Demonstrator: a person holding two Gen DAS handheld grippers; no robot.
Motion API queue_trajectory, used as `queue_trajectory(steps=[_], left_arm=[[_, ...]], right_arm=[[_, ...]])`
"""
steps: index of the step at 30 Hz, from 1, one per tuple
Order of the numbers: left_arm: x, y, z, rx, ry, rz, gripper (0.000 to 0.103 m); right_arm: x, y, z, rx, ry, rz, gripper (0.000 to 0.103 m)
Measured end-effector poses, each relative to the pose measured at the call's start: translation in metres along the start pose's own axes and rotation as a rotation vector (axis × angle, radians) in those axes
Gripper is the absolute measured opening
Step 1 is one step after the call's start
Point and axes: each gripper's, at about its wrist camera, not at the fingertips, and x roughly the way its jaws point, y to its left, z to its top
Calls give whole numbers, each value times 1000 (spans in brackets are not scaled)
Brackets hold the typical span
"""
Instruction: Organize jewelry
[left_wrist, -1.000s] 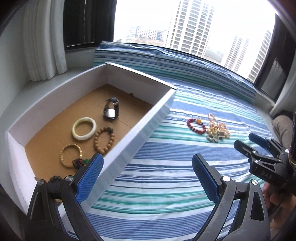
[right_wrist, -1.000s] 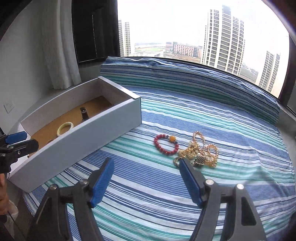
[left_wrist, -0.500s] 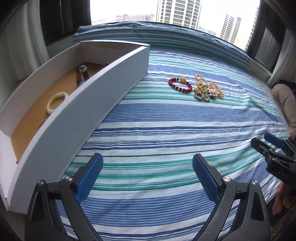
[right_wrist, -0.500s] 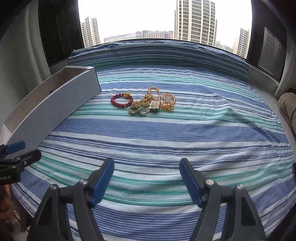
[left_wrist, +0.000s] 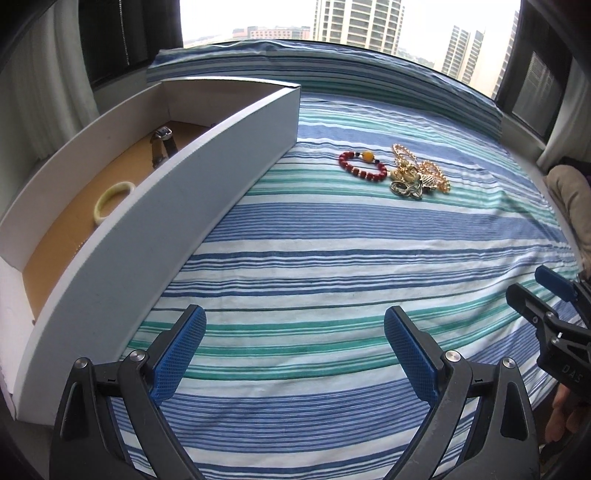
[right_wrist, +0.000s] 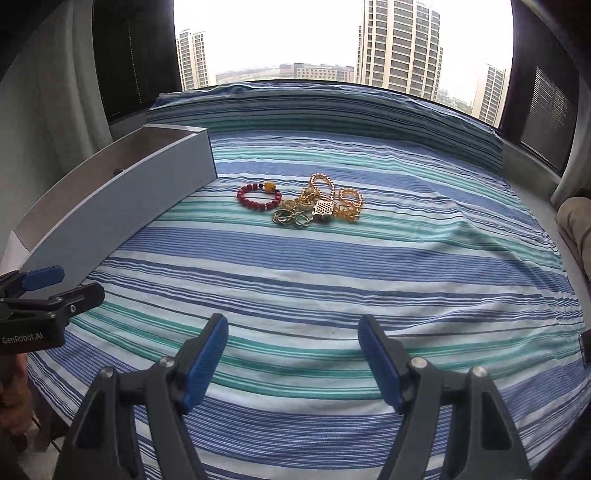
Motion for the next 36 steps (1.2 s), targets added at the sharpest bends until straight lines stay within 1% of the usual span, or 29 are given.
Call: queue_trajectory(steps=[18, 31, 36], left_arm=[[8, 2, -1, -4, 20, 3, 97], [21, 6, 0, -14, 51, 4, 97], [27, 5, 2, -15, 66, 5, 97]], right_arm=[[-6, 5, 0, -20, 3, -5, 74], [7, 3, -4, -13, 42, -9, 74], [8, 1, -3, -8, 44, -4, 74]])
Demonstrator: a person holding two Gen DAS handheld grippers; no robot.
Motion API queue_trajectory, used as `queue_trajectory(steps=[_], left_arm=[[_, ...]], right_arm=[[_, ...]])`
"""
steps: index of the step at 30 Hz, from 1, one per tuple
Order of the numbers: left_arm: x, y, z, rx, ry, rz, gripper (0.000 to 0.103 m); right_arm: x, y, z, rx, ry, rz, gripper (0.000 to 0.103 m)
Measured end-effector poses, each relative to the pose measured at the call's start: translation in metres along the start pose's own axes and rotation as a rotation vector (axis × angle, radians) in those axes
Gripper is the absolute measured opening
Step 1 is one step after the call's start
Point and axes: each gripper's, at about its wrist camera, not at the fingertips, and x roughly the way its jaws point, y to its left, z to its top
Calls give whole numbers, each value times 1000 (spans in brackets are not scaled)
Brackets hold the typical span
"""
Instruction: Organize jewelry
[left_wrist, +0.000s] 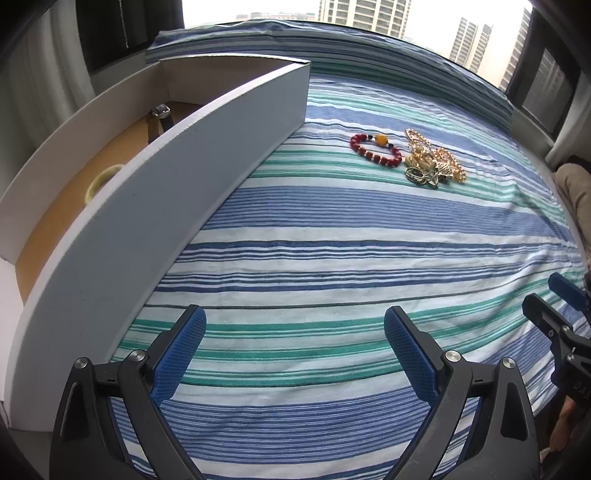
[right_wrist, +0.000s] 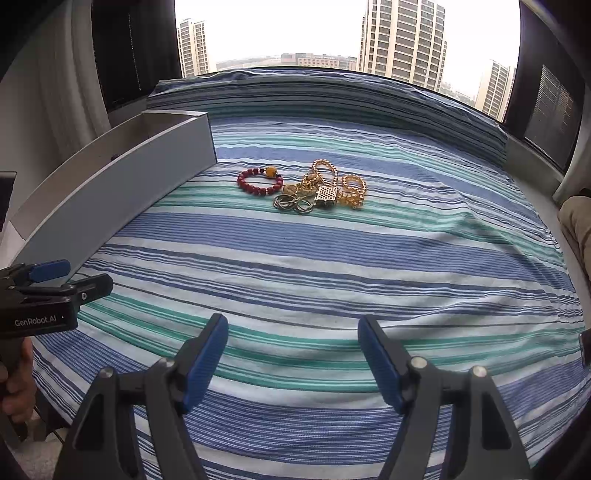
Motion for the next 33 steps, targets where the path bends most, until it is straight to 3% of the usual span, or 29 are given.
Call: queue_trajectory(steps=[12, 23, 26, 27, 28, 30, 33], left_arm=[[24, -5, 20, -21, 74, -76, 97], [61, -70, 146, 29, 10, -235, 96], [95, -90, 178, -2, 81, -317, 87], [110, -94, 186, -23, 128, -326, 78], [124, -95, 193, -56, 176, -321, 68], [148, -93, 200, -135, 241, -318, 61], [169, -93, 204, -182, 271, -275, 48]], right_arm=[[9, -21, -7, 54, 23, -18, 74], [4, -33, -11, 89, 10, -16, 74], [1, -38, -14, 100, 7, -15, 74], [0, -40, -15, 103, 6, -15, 74], [-1, -41, -17, 107, 5, -16, 74], [-4, -44, -20, 115, 2, -16, 74], [-8, -49, -24, 122, -6, -9, 74]])
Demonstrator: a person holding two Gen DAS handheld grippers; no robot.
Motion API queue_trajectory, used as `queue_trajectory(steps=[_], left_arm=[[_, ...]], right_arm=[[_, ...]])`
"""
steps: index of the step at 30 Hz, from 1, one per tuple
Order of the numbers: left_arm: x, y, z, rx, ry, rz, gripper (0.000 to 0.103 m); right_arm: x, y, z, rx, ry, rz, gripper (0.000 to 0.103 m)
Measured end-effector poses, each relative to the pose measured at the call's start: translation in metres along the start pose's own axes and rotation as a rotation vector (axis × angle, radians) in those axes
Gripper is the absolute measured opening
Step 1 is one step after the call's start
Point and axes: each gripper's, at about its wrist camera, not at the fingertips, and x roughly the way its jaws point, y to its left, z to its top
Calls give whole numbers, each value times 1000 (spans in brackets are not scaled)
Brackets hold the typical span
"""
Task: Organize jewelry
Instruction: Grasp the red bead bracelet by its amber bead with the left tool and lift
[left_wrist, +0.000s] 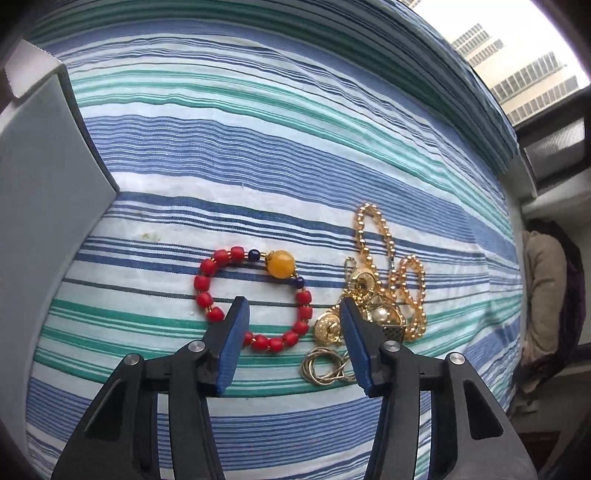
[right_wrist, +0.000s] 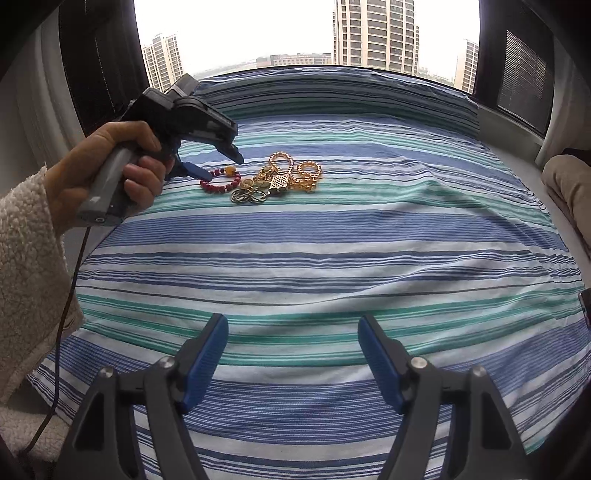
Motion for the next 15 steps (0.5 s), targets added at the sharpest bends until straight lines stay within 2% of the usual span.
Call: queue_trajectory(steps=[7, 8, 12, 15], left_arm=[[9, -7, 16, -23, -47, 60, 42], [10, -10, 16, -13, -55, 76, 40], [14, -17, 14, 51, -101, 140, 16], [12, -15, 11, 71, -129, 145, 15]], right_arm=[[0, -13, -8, 33, 2, 12, 74], [-1, -15, -9, 37, 2, 12, 74], [-3, -25, -12, 59, -5, 4, 74], [-2, -32, -12, 80, -4, -7, 74]])
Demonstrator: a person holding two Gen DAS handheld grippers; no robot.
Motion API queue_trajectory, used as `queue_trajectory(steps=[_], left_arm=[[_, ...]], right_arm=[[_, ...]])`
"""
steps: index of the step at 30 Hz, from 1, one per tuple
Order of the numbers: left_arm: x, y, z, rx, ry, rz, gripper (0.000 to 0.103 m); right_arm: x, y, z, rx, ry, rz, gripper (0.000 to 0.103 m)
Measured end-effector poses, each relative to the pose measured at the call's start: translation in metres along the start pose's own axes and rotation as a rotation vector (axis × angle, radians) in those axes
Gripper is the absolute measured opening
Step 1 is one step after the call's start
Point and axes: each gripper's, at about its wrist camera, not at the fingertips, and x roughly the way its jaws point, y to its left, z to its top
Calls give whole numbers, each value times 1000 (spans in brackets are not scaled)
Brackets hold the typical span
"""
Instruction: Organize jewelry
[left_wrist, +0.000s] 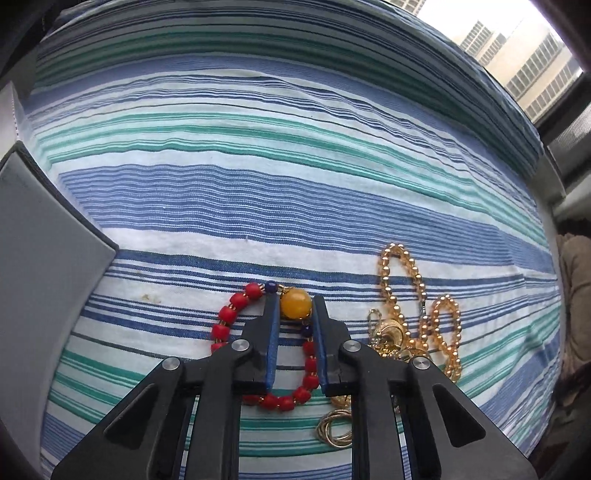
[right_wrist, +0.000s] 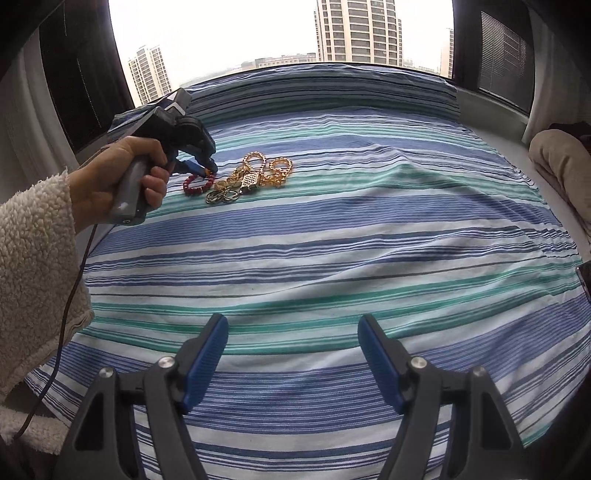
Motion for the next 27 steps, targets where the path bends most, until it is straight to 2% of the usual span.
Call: queue_trajectory(steps=[5, 14, 21, 27], left_arm=[[-20, 2, -21, 78, -12, -28, 15], [-104, 14, -92, 309, -67, -93, 15], [-141, 21, -170, 547, -37, -56, 15], [-142, 19, -229, 678, -8, -21, 15]], right_arm=[[-3, -6, 0, 15, -8, -8, 74], [7, -1, 1, 13, 16, 1, 74], [8, 10, 6, -16, 12, 5, 74], [12, 13, 5, -17, 27, 0, 74]])
